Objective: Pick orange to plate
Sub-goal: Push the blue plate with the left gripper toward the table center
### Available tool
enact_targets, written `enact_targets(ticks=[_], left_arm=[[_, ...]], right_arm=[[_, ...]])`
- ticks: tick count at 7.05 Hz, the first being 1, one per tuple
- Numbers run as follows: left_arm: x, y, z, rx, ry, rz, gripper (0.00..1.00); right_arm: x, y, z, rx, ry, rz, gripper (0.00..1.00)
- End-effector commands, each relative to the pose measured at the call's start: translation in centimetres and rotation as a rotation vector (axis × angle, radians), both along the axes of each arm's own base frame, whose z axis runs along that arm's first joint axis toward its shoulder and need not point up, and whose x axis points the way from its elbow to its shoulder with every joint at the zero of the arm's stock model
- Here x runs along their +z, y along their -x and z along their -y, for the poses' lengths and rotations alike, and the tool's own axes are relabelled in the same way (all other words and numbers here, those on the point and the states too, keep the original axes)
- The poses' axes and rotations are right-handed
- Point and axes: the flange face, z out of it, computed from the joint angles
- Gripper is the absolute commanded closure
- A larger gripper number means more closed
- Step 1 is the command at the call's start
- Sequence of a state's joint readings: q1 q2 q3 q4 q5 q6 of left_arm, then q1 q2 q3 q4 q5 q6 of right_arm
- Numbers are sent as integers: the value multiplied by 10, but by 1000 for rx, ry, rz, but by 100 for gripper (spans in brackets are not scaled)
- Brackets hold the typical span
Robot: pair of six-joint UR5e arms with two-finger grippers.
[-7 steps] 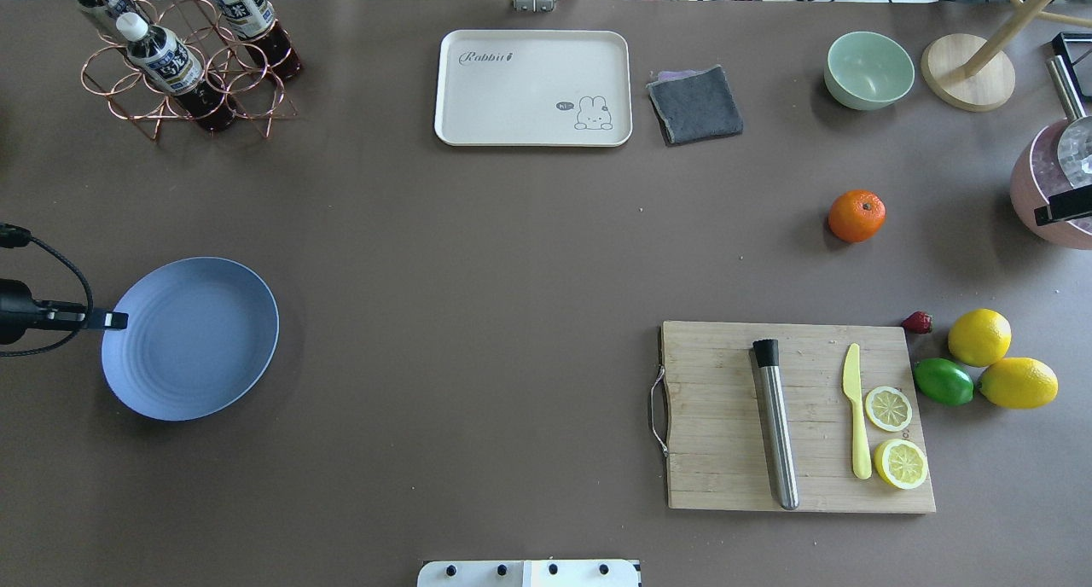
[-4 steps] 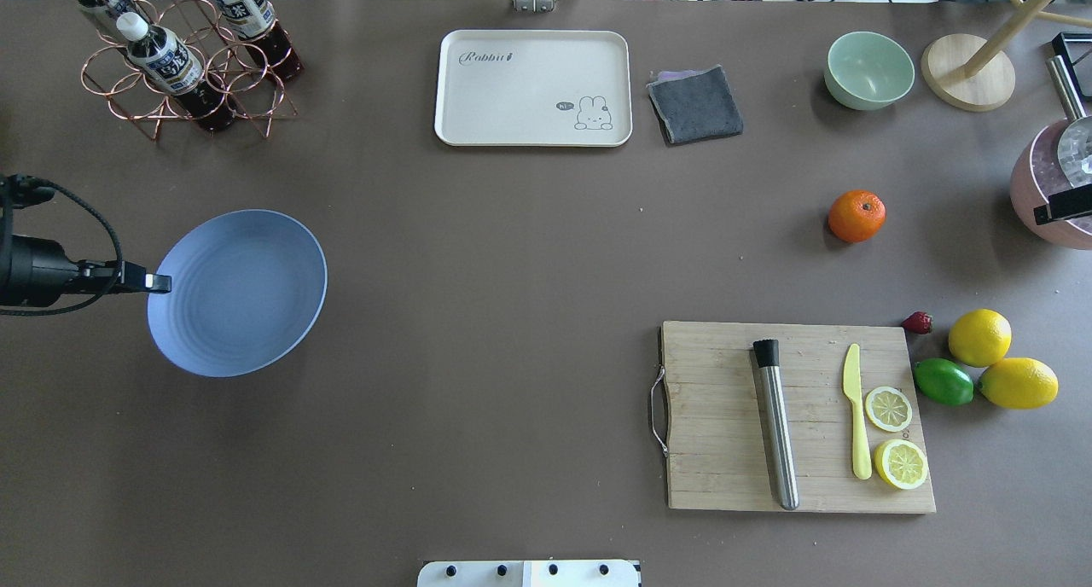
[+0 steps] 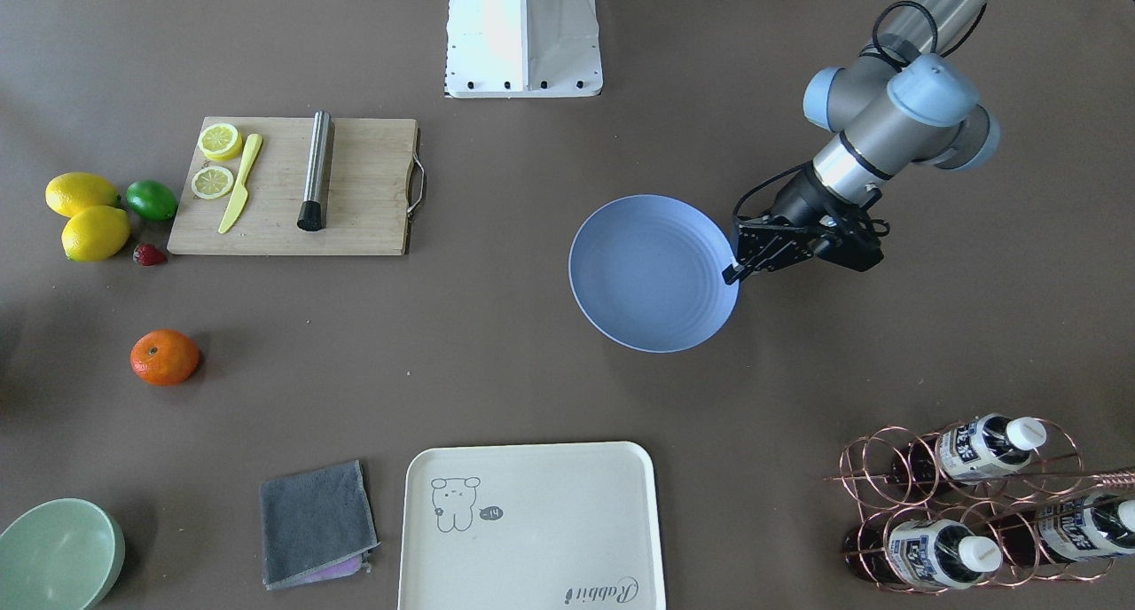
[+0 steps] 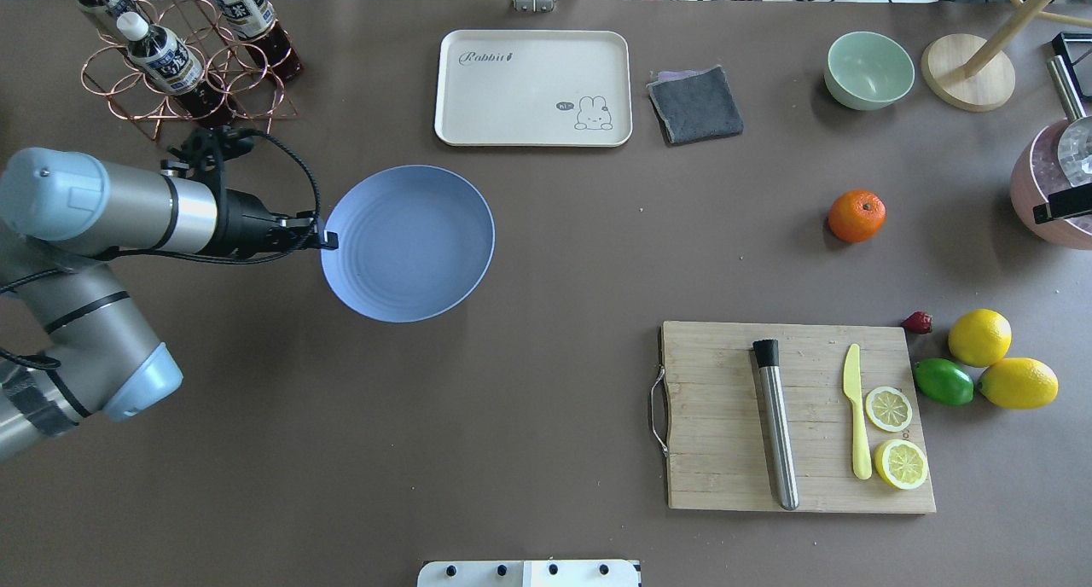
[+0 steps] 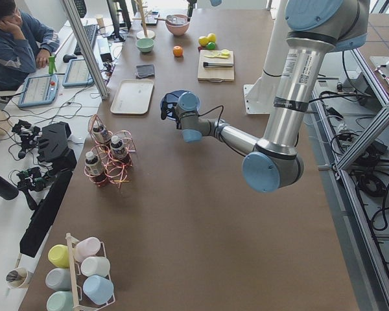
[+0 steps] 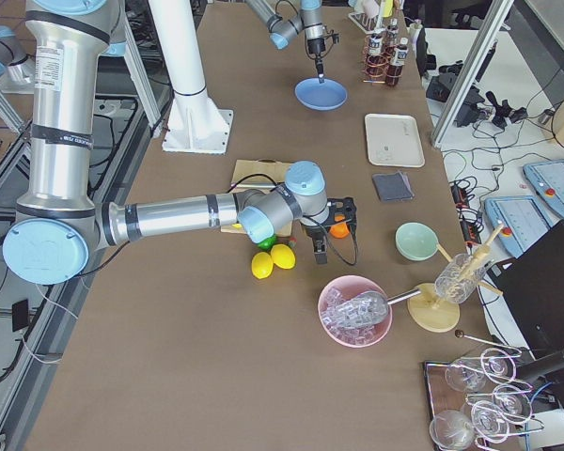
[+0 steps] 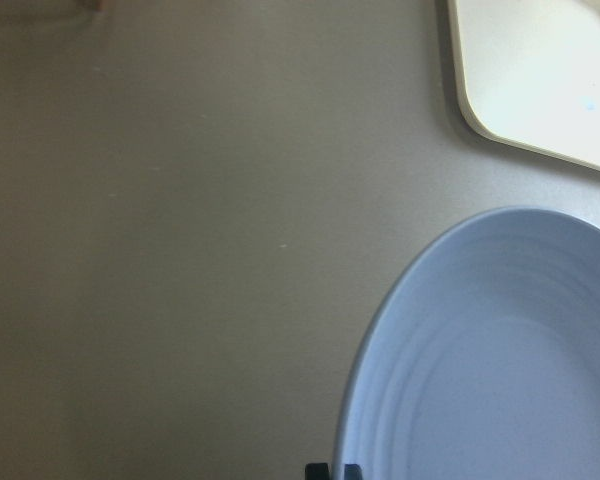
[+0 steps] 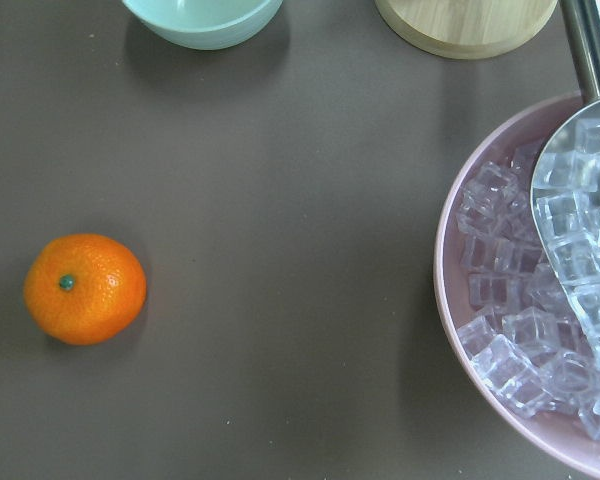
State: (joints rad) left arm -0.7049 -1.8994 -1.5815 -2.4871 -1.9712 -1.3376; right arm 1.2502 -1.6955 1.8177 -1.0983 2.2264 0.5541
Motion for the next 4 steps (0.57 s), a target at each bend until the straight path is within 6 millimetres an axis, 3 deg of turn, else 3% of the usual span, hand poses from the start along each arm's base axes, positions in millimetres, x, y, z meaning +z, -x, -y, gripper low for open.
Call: enact_targets(ticks=[1,2,4], left_arm=[[-75,-95,-2,-51,17,78,100],[-71,-107,3,-58,23,96,100],[-75,-130,-8,-63,10,107,100]], right_arm=[[1,0,0,-1,2,0,0],[1,0,0,-1,2,0,0],[0,0,1,0,2,1,0]])
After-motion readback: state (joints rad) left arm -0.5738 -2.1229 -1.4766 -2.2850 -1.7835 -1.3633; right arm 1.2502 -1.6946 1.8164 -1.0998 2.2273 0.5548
